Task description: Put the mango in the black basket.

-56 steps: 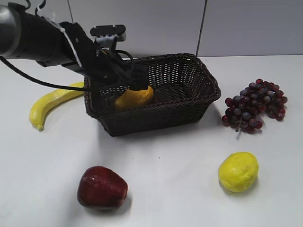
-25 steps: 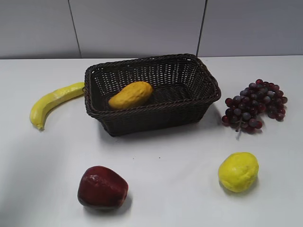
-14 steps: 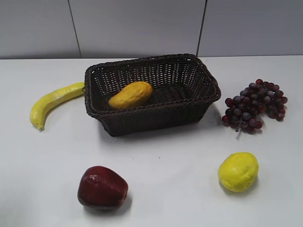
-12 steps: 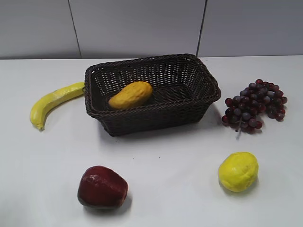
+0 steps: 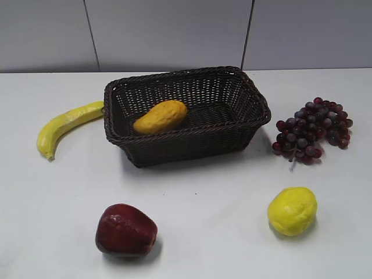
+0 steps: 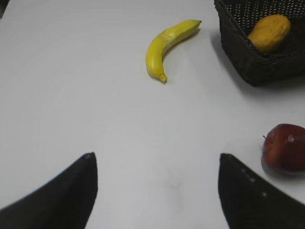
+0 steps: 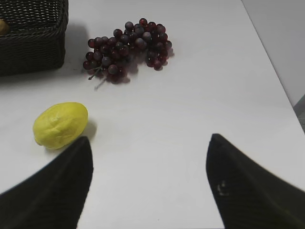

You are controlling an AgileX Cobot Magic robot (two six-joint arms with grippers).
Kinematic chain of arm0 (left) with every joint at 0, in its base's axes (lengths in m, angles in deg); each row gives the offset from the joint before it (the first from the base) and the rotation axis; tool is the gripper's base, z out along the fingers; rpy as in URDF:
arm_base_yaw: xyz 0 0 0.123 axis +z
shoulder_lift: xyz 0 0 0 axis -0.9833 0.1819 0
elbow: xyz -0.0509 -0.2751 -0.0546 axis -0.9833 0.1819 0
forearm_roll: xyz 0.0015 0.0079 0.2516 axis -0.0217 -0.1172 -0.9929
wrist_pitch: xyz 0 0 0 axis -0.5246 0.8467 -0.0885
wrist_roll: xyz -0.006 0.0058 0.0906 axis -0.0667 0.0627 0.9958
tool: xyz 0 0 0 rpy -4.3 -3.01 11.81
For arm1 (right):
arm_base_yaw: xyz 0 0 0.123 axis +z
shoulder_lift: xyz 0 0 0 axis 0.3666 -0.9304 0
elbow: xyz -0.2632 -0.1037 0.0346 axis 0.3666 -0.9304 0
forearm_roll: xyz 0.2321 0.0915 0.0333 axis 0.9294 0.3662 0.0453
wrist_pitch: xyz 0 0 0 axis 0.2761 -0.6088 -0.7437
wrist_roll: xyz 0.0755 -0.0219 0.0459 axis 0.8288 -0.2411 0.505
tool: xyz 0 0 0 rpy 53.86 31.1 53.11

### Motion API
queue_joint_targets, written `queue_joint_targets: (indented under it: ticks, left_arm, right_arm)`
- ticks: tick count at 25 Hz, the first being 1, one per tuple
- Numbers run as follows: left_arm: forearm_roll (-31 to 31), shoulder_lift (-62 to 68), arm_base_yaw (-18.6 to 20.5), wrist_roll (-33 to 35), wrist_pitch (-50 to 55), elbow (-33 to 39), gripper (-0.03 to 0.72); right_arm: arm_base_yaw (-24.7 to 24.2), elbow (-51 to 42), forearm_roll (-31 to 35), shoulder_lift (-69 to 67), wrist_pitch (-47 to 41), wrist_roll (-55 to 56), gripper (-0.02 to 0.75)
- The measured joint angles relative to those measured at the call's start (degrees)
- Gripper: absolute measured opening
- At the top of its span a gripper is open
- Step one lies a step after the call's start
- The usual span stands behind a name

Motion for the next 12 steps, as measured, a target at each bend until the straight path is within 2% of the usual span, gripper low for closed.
queue_joint_targets:
  ticks: [5,12]
  left_arm:
    - [-2.8,-6.5,0.0,-0.1,3.2,1.9,0.588]
    - [-4.0,-6.9,0.1,-0.5,4.2,4.0,0.588]
  right_arm:
    - [0.0,0.0,0.0,0.0,0.0,0.0,0.571]
    - [0.0,0.0,0.0,0.0,0.0,0.0,0.571]
